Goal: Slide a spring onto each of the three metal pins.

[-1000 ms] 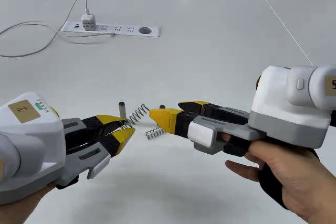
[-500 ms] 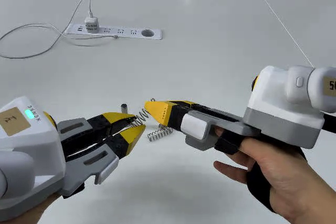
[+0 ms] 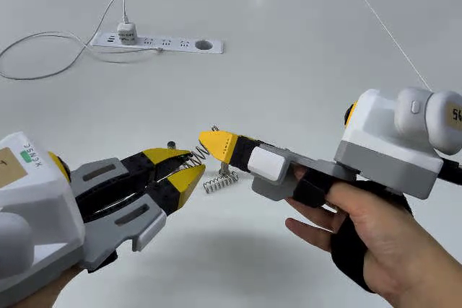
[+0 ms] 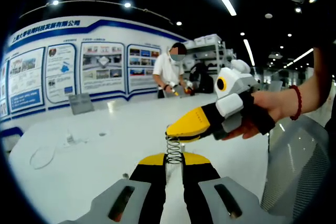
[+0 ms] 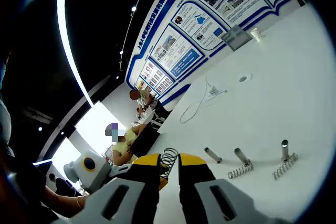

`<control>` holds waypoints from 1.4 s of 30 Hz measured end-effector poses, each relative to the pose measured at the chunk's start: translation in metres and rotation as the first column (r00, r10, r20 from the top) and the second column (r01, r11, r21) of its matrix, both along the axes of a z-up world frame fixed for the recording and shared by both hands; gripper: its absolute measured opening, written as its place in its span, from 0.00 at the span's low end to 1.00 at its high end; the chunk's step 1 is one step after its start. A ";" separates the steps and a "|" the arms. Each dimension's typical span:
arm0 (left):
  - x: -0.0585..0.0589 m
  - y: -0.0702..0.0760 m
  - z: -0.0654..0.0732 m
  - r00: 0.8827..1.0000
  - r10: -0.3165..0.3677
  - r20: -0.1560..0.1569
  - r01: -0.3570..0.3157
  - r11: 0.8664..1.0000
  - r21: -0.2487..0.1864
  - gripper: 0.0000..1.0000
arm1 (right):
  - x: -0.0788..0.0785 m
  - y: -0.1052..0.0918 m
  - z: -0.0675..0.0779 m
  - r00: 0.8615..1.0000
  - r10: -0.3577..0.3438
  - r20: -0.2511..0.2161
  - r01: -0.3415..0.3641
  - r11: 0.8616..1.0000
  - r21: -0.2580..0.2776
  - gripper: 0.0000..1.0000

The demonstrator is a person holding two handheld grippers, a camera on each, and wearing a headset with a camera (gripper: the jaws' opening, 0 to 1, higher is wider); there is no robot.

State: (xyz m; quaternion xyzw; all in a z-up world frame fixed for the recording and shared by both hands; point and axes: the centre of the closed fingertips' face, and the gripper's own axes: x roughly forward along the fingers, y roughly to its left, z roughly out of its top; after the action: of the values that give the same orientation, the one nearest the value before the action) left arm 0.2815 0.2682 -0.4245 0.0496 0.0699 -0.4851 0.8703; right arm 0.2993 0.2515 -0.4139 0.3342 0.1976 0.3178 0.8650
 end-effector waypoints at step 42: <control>0.004 0.019 -0.037 0.986 0.100 -0.136 -0.080 0.986 0.147 0.35 | 0.021 0.015 -0.008 0.968 0.101 0.231 -0.007 0.928 -0.373 0.11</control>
State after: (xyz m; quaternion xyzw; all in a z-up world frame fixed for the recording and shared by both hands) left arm 0.2854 0.2870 -0.4615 0.0730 0.1685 -0.4414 0.8783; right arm 0.3200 0.2665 -0.4222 0.1178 0.1543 0.3378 0.9210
